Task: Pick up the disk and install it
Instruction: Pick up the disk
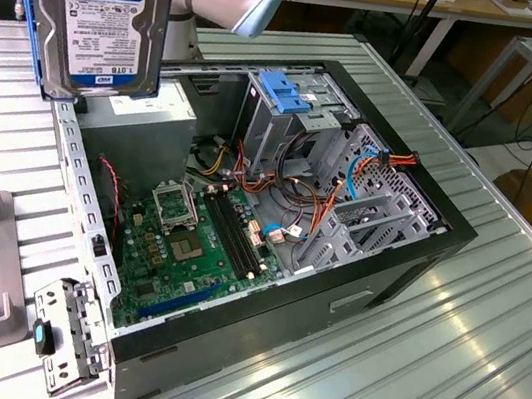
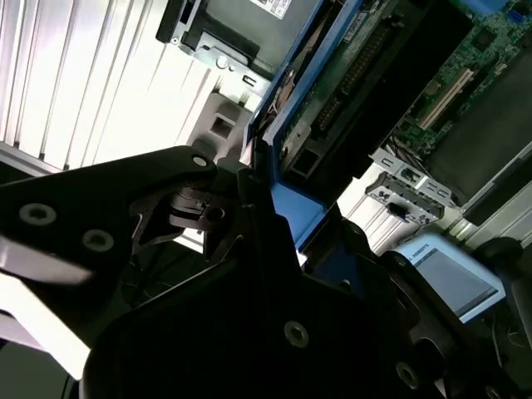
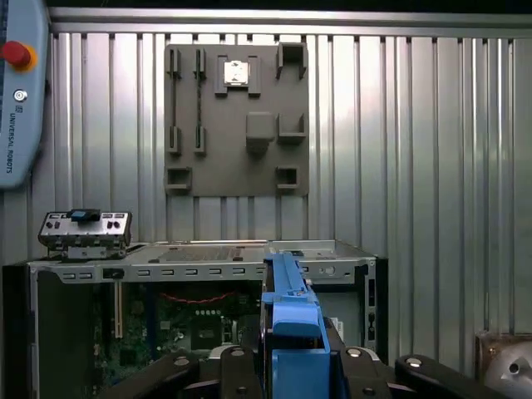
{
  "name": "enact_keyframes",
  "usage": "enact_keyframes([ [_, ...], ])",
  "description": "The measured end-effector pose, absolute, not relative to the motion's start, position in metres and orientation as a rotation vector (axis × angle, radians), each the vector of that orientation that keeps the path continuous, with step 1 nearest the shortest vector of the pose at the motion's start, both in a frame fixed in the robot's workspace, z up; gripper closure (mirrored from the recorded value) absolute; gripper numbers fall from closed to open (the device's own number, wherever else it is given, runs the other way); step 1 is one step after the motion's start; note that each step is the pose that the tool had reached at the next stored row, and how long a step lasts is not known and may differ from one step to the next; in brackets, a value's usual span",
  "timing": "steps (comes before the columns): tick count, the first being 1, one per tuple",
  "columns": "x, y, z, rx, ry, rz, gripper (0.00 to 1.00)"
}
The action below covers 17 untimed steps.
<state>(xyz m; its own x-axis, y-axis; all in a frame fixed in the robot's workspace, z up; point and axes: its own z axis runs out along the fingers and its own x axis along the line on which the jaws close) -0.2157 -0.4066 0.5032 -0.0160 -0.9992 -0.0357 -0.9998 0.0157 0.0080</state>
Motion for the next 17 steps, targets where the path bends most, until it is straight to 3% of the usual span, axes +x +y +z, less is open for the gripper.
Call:
enact_keyframes([
  [17, -0.185, -0.418, 0.502, -2.19, 2.225, 0.048, 0.63],
])
